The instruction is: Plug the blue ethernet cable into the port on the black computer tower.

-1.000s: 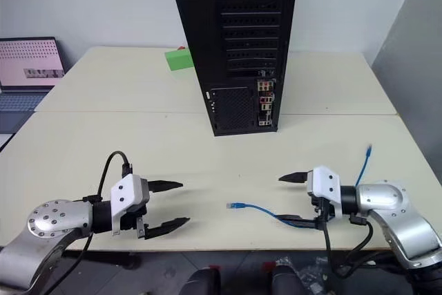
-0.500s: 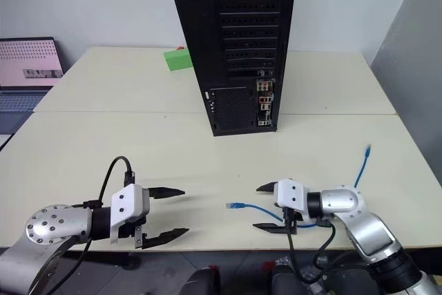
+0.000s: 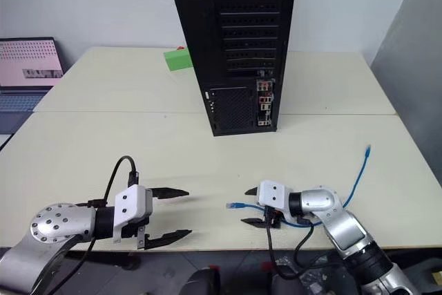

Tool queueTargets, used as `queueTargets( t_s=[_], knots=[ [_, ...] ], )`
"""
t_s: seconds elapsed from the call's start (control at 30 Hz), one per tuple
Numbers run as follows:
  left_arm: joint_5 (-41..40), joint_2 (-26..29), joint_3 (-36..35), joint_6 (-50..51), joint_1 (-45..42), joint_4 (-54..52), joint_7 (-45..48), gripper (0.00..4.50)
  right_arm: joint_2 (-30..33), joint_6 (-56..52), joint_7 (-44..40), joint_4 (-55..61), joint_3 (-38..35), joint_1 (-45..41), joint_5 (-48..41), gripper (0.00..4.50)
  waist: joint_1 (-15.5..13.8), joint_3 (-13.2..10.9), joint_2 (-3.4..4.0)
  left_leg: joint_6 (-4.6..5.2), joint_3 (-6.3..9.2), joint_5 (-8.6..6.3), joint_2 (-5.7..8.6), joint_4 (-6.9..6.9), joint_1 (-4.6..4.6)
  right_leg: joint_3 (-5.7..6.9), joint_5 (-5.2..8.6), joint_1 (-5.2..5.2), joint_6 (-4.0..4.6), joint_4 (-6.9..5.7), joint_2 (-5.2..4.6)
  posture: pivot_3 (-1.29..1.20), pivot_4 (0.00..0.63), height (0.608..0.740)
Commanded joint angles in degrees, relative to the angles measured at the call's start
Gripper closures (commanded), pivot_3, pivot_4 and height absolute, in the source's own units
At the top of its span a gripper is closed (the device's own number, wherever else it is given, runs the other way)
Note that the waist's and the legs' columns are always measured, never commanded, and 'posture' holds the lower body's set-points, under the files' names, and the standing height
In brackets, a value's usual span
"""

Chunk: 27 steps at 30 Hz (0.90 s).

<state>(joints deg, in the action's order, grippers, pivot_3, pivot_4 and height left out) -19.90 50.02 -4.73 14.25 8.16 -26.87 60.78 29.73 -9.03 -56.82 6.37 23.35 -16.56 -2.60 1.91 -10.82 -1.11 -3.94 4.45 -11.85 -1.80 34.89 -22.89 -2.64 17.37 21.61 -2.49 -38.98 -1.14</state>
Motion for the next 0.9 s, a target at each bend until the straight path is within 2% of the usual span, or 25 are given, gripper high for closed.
queueTargets(
  t_s=[0.03, 0.33, 0.37, 0.63, 0.9],
  knots=[
    [-1.3, -0.6, -0.7, -1.4, -0.5, 0.4, 0.6, 0.00, 0.3, 0.7, 1.9, -0.6, 0.4, -0.4, 3.1, 2.06, 0.0, 0.0, -0.02, 0.00, 0.00, 0.00, 0.00, 0.00, 0.00, 0.00, 0.00, 0.00, 0.00, 0.00, 0.00, 0.00, 0.150, 0.740],
    [-3.2, -2.0, 0.4, 0.8, -4.5, 3.3, 0.5, 0.00, -0.1, 4.5, 2.5, -1.5, 1.0, -2.0, 5.3, 4.33, 0.0, 0.0, -0.03, 0.00, 0.01, 0.00, 0.00, 0.01, 0.01, 0.02, 0.00, -0.02, 0.00, -0.01, 0.00, 0.00, 0.150, 0.740],
    [-3.1, -2.2, 1.1, 0.8, -5.2, 4.0, 0.8, 0.00, -0.2, 4.4, 2.0, -1.2, 0.7, -2.4, 4.6, 4.44, -0.1, 0.0, -0.03, 0.00, 0.01, 0.00, 0.00, 0.01, 0.01, 0.02, 0.00, -0.03, 0.00, -0.01, 0.00, 0.00, 0.150, 0.740],
    [0.8, -5.4, 8.9, -3.4, -14.3, 12.4, 4.1, 0.00, 0.6, -1.2, -2.1, 4.0, -1.3, -5.0, -0.3, 4.45, -0.1, 0.0, -0.02, 0.00, 0.02, 0.00, 0.01, 0.01, -0.02, 0.04, -0.02, 0.01, 0.03, -0.03, 0.01, 0.00, 0.150, 0.740],
    [3.8, -9.9, 13.6, -8.2, -21.7, 20.9, 6.4, 0.00, 0.7, -4.7, -1.5, 7.8, -1.7, -5.0, -1.9, 4.46, 0.0, 0.0, -0.03, 0.00, 0.06, 0.00, 0.02, 0.02, -0.03, 0.08, -0.03, 0.01, 0.03, -0.05, 0.02, 0.00, 0.150, 0.740]
  ],
)
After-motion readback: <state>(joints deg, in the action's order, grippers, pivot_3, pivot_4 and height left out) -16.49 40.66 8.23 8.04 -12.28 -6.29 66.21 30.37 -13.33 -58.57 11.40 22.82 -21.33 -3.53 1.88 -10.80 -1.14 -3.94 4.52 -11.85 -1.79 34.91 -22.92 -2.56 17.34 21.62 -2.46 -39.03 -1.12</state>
